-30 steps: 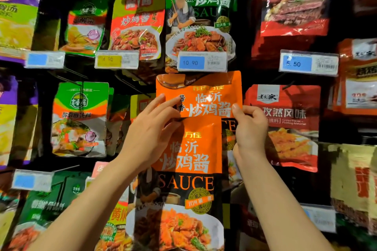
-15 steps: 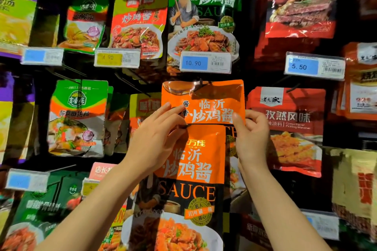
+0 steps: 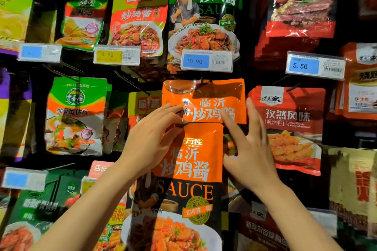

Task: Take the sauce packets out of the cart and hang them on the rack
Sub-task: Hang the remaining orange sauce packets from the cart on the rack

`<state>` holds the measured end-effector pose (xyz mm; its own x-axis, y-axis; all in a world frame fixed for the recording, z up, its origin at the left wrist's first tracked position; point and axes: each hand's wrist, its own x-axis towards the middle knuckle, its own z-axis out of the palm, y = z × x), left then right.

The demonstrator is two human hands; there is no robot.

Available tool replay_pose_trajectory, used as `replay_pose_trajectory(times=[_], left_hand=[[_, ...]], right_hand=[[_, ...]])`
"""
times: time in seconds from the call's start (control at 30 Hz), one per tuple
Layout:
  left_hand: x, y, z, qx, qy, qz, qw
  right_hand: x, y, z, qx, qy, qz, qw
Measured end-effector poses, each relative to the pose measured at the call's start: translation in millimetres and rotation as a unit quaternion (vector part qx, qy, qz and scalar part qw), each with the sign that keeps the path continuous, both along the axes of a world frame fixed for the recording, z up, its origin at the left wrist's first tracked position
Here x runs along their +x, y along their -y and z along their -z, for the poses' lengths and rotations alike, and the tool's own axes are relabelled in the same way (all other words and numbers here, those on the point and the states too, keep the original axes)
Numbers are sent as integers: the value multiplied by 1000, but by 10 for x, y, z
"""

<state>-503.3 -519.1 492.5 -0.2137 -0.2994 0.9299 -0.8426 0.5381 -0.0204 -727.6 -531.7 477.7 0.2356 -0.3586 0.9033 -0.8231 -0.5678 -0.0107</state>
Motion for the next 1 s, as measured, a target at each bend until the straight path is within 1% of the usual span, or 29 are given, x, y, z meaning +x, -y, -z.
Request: replay_pose_trajectory(times=[0.03, 0.07, 0.1, 0.17, 0.2, 0.3, 0.37, 0.43, 0.53, 0.6, 0.63, 0.73, 0.87, 0.9, 0.93, 0.97, 1.0], left_hand=[[17, -14, 8, -10, 2, -7, 1000], [35, -37, 16, -18, 7, -14, 1000], [58, -66, 28, -22, 11, -19, 1000], [117, -149, 52, -23, 4, -21, 1000], [153, -199, 65, -24, -4, -24, 999], [254, -340, 94, -42, -7, -46, 998], [311, -418, 108, -50, -8, -59, 997], [380, -477, 120, -43, -14, -66, 997], [499, -550, 164, -29, -20, -72, 997], [550, -595, 174, -26, -13, -80, 996], [564, -614, 177, -30, -7, -91, 995], [580, -649, 157, -49, 0, -117, 992], [570, -674, 140, -49, -15, -92, 994], [556, -680, 131, -47, -20, -81, 995], [536, -685, 117, -47, -24, -68, 996], [508, -684, 97, -49, -26, -56, 997], [472, -678, 67, -52, -27, -48, 997]], right_hand=[[8, -4, 23, -49, -51, 40, 997], [17, -7, 29, -61, -89, 57, 993], [26, -5, 27, -51, -113, 64, 990], [48, 13, 18, -10, -126, 64, 990], [62, 27, 27, -2, -127, 64, 990], [156, 82, 70, -26, -128, 69, 989], [255, 133, 67, -17, -115, 84, 990], [361, 231, 27, 30, -103, 115, 988], [453, 540, 17, 94, -112, 174, 974], [482, 743, 37, 148, -103, 166, 970], [490, 819, 50, 158, -94, 154, 971], [498, 910, 56, 145, -84, 146, 975], [493, 834, 65, 142, -90, 149, 974], [490, 762, 47, 146, -66, 127, 979], [490, 650, 21, 141, -15, 75, 987], [487, 506, -15, 127, 61, -10, 990], [472, 337, -56, 117, 144, -120, 975]])
